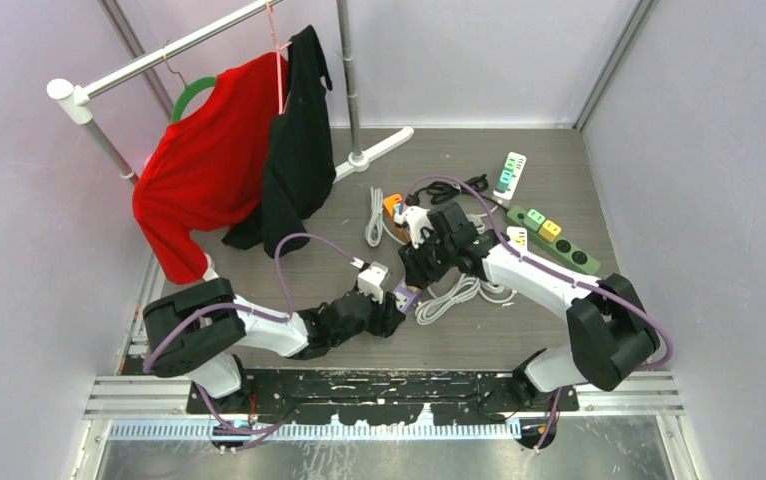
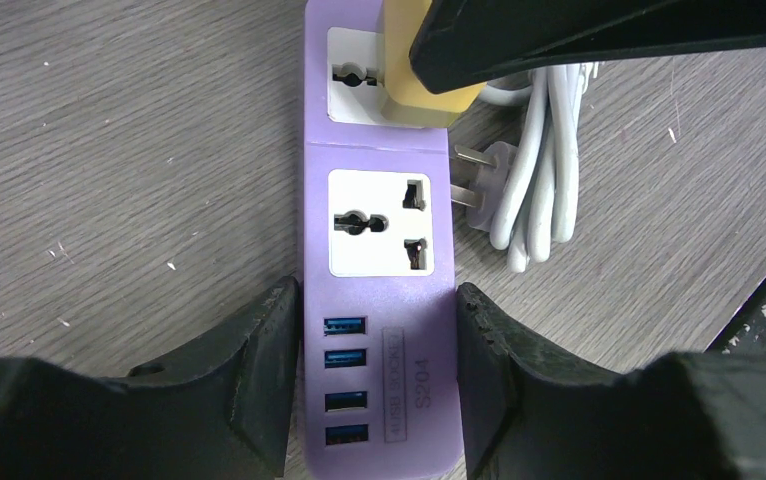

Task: Pull the plug off the socket

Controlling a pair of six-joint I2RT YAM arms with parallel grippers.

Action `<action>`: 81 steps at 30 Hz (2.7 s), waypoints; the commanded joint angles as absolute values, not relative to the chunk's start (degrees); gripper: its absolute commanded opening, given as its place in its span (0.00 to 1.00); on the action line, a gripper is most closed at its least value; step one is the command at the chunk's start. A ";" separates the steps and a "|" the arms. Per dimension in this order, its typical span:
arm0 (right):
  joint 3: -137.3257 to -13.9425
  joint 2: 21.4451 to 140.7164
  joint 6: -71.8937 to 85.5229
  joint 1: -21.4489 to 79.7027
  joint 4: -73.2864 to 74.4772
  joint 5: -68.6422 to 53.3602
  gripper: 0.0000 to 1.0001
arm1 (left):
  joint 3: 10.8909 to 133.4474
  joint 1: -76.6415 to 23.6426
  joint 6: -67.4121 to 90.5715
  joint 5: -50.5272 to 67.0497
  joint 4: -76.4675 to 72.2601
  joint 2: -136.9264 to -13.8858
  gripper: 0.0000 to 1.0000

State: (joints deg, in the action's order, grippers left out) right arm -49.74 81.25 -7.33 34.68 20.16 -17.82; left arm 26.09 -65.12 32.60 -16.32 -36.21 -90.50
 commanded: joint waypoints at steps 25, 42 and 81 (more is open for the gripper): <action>-51.09 78.76 -2.85 38.73 20.17 -28.81 0.01 | 27.15 -62.31 36.31 -9.27 -28.98 -98.24 0.00; -51.78 74.65 -3.86 32.08 22.48 -31.41 0.01 | 28.12 -62.31 35.95 -9.61 -26.89 -98.31 0.00; -57.13 80.58 5.82 15.06 26.92 -58.97 0.01 | 30.40 -62.32 31.46 -5.99 -12.80 -58.90 0.80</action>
